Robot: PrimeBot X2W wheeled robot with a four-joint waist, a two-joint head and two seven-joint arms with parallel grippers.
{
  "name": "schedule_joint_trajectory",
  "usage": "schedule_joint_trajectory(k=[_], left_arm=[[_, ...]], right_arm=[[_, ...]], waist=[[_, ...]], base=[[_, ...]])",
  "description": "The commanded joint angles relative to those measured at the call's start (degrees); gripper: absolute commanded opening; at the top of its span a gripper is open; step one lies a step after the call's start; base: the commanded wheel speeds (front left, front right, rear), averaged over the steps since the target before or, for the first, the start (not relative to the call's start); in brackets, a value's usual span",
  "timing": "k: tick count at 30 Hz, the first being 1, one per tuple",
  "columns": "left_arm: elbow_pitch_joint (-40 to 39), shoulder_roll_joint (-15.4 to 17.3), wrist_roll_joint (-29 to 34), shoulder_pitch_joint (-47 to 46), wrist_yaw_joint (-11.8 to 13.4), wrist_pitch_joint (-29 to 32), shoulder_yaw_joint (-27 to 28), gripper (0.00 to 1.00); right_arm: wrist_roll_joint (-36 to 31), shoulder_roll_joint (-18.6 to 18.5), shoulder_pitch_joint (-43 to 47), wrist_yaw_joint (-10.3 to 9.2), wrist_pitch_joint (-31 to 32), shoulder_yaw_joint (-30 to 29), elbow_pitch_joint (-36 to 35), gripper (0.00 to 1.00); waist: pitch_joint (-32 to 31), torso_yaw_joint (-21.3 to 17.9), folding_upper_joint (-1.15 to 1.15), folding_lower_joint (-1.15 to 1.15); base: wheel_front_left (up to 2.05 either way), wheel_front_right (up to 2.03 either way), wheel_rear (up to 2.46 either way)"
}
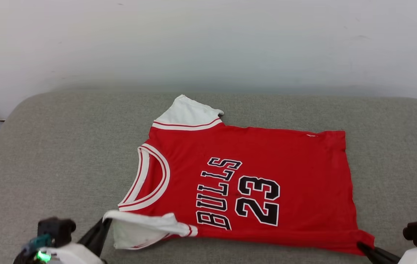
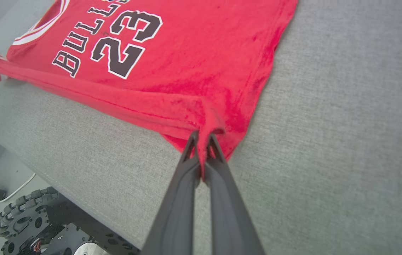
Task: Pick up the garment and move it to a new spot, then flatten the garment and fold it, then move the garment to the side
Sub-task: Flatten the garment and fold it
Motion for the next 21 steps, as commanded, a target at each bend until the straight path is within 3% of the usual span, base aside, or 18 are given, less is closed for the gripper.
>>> schedule_joint_trajectory(k=[1,10,21], left_arm=[[0.63,0.35,0.64,-2.31,-0.73,0.84,-0.34,0.0],[8.32,-0.19,2.2,-16.07,-5.85,5.86,-1.8,0.0],[21.71,-4.38,4.13,-29.84,-10.87,6.77,-4.04,0.0]], right_arm=[[-0.28,0.34,-1.03,-0.09,0.23,-0.33,-0.19,0.0],[-1.07,1.22,-6.14,-0.09,2.72,-0.41,-0.06,0.0],[-2.22,1.85,-13.9,-0.09,4.01,0.15,2.61,0.0]], waist=[[0.38,-0.3,0.0,-0.01],[5.28,-1.99,0.0,-0.01],[13.07,-2.56,0.0,-0.01]], base=[[0.0,0.0,0.0],[0.0,0.0,0.0],[0.0,0.0,0.0]])
